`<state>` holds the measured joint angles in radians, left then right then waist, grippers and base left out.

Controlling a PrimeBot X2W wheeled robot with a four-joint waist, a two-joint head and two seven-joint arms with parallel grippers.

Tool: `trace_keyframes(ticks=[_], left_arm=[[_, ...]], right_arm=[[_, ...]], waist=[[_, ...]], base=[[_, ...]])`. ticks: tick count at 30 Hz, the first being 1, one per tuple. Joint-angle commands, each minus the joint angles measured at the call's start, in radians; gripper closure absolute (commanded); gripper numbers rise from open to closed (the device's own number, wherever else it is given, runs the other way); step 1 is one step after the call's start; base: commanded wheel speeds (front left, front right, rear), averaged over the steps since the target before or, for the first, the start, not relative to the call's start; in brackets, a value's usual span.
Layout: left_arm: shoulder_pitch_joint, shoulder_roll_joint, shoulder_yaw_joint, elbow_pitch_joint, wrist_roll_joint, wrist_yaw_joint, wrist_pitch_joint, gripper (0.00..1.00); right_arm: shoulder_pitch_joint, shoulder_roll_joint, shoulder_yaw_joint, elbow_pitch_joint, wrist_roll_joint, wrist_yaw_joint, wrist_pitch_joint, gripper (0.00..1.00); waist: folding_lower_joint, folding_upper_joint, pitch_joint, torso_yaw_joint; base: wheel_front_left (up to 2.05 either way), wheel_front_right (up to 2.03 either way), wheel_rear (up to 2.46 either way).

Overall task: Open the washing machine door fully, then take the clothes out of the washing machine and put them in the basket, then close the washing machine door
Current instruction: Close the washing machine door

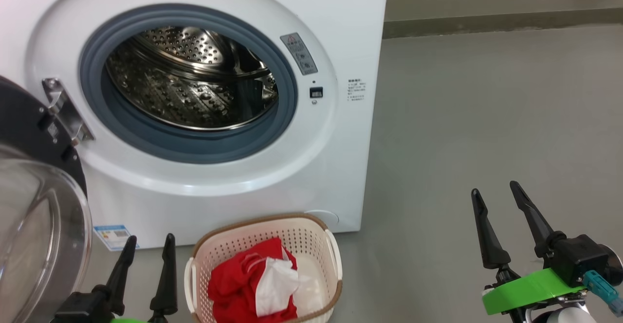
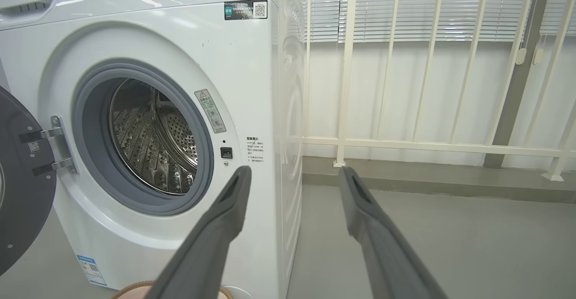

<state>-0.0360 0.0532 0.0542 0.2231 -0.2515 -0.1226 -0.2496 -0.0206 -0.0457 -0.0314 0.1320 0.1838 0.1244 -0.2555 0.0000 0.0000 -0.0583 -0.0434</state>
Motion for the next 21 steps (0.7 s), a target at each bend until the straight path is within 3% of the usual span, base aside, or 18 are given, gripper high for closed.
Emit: trace_keyframes(ticks=[1,10,21], left_arm=[[-0.017,0.015,0.029,-0.028,-0.006,0.0,-0.012,0.0],[-0.013,0.02,0.014,-0.047,-0.01,-0.003,-0.012,0.0],[-0.005,0.025,0.008,-0.052,-0.005,-0.003,-0.012,0.0]], right_arm=[[-0.02,-0.004,0.017,-0.023,-0.002,0.006,-0.006,0.0],[-0.02,-0.004,0.016,-0.022,-0.004,0.006,-0.006,0.0],[-0.016,-0.004,0.02,-0.023,-0.003,0.006,-0.006,0.0]], waist=[[0.0,0.0,0.0,0.0],[0.0,0.0,0.0,0.003],[0.0,0.0,0.0,0.009]], base=[[-1.79,1.81,-0.02],[-1.12,1.12,0.0],[-0.09,0.09,0.0]])
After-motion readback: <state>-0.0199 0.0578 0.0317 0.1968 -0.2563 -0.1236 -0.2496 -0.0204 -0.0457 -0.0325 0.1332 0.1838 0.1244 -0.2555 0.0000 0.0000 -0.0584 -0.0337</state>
